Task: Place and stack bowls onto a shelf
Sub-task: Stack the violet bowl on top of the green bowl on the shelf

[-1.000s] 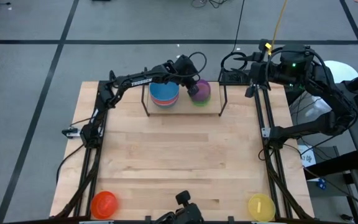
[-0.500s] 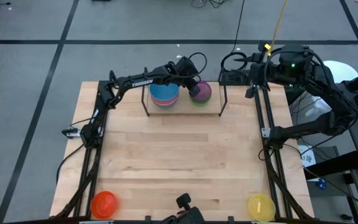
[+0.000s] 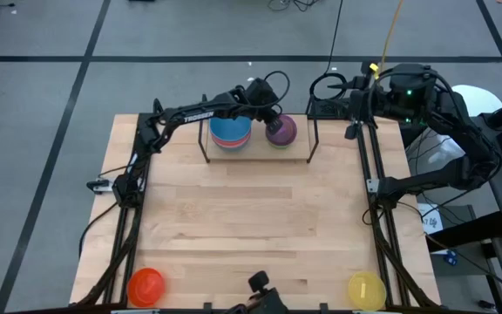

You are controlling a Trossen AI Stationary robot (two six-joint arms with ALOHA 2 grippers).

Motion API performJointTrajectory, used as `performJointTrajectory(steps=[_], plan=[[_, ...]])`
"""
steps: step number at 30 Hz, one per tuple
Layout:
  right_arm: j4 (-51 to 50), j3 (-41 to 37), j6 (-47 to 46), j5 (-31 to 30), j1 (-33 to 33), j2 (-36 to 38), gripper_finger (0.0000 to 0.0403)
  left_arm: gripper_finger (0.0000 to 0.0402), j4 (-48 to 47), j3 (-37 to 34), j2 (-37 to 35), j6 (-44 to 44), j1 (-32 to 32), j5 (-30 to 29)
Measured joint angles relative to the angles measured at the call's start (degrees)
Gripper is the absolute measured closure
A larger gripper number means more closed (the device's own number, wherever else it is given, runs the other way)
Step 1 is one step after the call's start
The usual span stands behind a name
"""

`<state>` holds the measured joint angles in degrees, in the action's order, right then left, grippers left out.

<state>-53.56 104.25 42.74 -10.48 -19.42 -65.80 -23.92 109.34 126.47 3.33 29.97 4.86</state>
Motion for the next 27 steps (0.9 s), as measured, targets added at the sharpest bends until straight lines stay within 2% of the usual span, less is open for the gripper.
performJointTrajectory(steps=[11,14,18,27], plan=[[-1.5,0.0,0.1,0.0,0.0,0.0,0.0257,0.0303,3.2,0.1,-1.6,-7.2,-1.3,-1.3],[-1.5,0.0,0.0,0.0,0.0,0.0,0.0257,0.0331,3.2,0.1,-1.3,-9.2,-1.7,-3.7],[-1.6,0.0,0.0,0.0,0.0,0.0,0.0257,0.0391,5.5,0.0,-1.3,-8.7,-1.7,-4.0],[-1.6,0.0,0.0,0.0,0.0,0.0,0.0257,0.0398,5.3,0.0,-1.3,-8.8,-1.7,-4.0]])
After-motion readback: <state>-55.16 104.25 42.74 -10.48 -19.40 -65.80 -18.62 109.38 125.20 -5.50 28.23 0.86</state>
